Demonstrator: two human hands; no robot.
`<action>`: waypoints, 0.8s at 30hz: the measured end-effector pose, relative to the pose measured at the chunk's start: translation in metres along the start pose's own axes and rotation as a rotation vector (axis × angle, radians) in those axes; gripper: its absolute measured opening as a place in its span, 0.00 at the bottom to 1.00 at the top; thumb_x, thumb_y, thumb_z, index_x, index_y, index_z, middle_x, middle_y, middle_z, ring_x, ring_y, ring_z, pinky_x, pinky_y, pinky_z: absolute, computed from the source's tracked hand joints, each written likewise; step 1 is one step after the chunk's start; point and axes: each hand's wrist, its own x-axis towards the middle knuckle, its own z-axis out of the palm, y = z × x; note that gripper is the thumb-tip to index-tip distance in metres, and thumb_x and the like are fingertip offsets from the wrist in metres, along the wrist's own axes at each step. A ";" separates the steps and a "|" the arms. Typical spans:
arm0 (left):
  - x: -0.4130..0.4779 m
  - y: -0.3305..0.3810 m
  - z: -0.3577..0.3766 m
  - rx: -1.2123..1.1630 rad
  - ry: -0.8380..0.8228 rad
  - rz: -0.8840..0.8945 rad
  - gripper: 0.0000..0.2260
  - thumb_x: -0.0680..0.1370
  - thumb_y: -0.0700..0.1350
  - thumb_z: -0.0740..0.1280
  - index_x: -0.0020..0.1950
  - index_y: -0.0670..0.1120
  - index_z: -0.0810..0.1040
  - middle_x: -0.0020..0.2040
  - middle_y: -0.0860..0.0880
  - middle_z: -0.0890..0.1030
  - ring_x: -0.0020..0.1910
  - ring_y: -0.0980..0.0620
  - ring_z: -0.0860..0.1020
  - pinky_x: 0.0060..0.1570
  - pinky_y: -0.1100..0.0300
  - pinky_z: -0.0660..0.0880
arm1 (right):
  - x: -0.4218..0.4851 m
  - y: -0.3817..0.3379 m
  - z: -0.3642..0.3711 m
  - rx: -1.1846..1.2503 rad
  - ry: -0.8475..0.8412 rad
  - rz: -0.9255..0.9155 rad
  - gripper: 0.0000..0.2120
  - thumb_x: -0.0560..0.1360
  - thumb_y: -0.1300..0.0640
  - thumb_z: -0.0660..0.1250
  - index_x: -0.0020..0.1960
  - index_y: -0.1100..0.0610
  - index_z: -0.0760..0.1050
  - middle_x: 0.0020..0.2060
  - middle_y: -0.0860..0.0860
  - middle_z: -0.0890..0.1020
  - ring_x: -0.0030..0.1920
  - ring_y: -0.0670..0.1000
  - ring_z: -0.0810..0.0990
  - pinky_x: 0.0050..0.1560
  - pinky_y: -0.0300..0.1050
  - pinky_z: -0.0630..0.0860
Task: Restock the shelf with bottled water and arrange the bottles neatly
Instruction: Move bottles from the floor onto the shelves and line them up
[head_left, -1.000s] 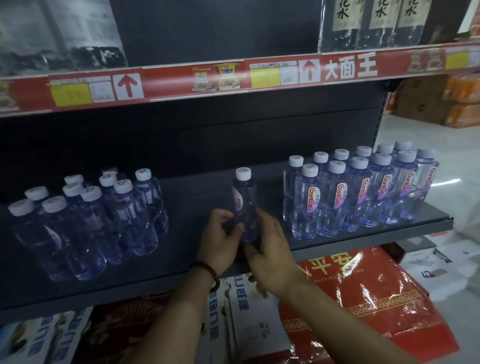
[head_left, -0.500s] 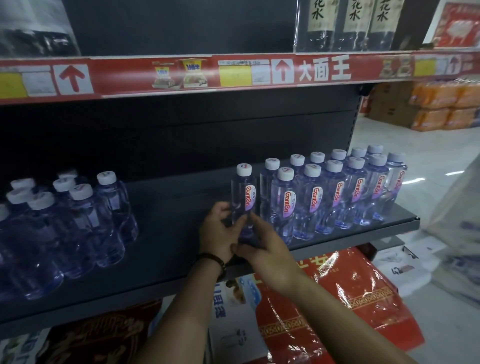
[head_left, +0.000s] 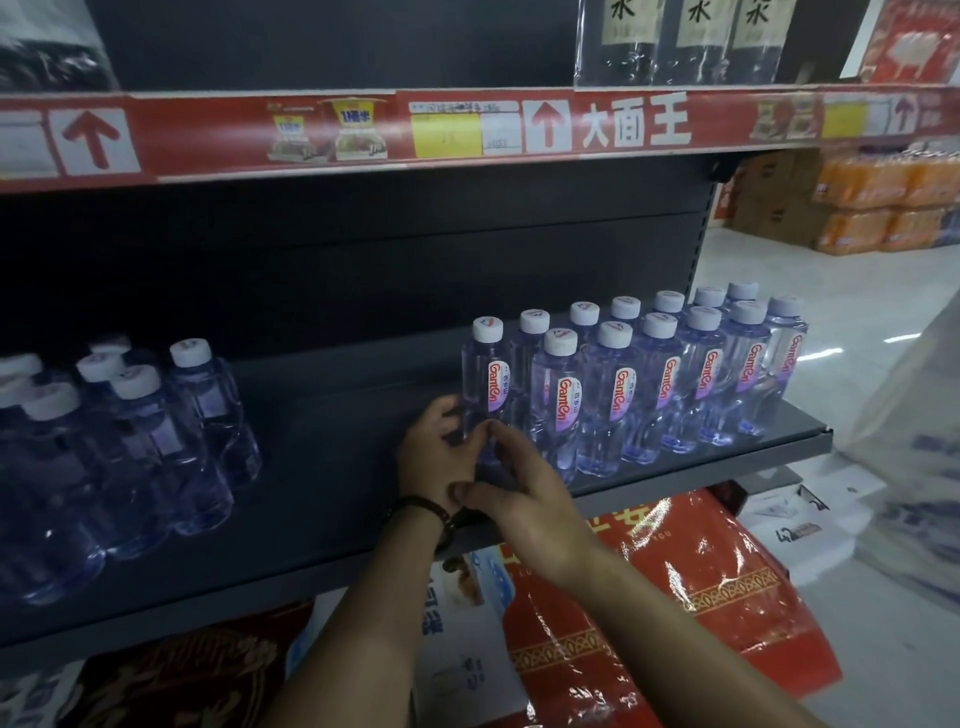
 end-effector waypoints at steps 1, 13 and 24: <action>-0.001 0.002 -0.001 -0.009 -0.014 -0.007 0.16 0.77 0.45 0.76 0.64 0.50 0.81 0.51 0.56 0.86 0.47 0.65 0.84 0.41 0.75 0.77 | -0.003 -0.005 0.002 -0.027 0.017 -0.014 0.39 0.67 0.46 0.77 0.75 0.47 0.70 0.68 0.49 0.80 0.69 0.52 0.79 0.67 0.59 0.80; -0.067 -0.003 -0.179 0.257 0.352 0.083 0.14 0.78 0.31 0.66 0.54 0.50 0.80 0.49 0.54 0.83 0.50 0.50 0.83 0.54 0.50 0.81 | 0.004 -0.024 0.105 -0.196 -0.035 -0.120 0.12 0.81 0.61 0.68 0.60 0.46 0.77 0.49 0.45 0.84 0.51 0.44 0.83 0.57 0.45 0.80; -0.093 -0.011 -0.250 0.160 0.425 0.043 0.23 0.82 0.30 0.63 0.65 0.58 0.71 0.60 0.61 0.79 0.58 0.67 0.78 0.61 0.64 0.76 | 0.050 -0.062 0.229 0.004 -0.221 -0.124 0.22 0.73 0.57 0.73 0.66 0.51 0.75 0.60 0.48 0.84 0.60 0.48 0.84 0.65 0.53 0.81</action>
